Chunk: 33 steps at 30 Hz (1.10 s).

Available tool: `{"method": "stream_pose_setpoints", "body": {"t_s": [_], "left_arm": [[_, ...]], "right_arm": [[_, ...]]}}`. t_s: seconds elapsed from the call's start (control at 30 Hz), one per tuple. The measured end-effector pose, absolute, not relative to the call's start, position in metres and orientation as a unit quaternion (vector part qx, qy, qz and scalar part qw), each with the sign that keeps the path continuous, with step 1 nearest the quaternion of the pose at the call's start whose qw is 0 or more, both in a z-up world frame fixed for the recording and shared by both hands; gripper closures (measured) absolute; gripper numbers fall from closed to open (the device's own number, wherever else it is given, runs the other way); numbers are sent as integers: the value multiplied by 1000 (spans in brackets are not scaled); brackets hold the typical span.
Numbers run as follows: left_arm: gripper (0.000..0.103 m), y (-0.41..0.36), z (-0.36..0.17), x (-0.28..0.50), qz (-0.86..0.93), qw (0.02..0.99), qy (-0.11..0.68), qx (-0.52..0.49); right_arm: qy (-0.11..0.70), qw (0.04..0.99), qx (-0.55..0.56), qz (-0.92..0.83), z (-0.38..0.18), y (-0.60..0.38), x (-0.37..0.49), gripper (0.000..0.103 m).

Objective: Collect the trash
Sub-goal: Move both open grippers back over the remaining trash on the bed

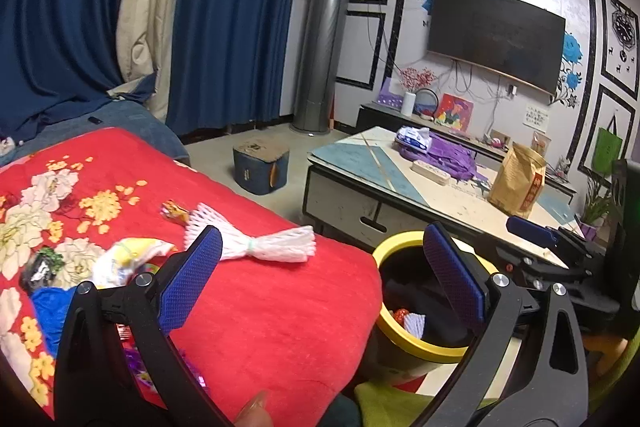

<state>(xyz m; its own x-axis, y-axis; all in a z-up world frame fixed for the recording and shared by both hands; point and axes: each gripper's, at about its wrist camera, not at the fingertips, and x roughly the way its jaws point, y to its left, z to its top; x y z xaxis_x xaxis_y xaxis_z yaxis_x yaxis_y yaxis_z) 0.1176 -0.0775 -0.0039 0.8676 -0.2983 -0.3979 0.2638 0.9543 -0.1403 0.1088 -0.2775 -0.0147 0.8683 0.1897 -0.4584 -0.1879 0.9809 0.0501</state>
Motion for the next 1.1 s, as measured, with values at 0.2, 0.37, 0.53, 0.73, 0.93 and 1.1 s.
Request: {"method": "stream_pose_setpoints", "body": {"t_s": [0.2,0.37,0.53,0.73,0.93,1.1], "left_arm": [[11,-64,3,111,-130,971,197,-44],[11,-52,8,105,-113,975,187,-45],[11,-37,8,103,-89,977,188,-46],[11,-16,6,100,-66,978,188,-53],[11,-1,7,98,-49,979,188,-59],[11,11,7,98,-36,980,187,-64]], "right_arm": [[227,967,-9,119,-9,-259,100,25],[224,965,-15,135,-7,-244,95,25],[222,963,-24,152,-4,-228,93,25],[219,960,-30,172,0,-209,91,22],[219,956,-26,191,4,-192,94,22],[222,952,-27,211,6,-174,96,22]]}}
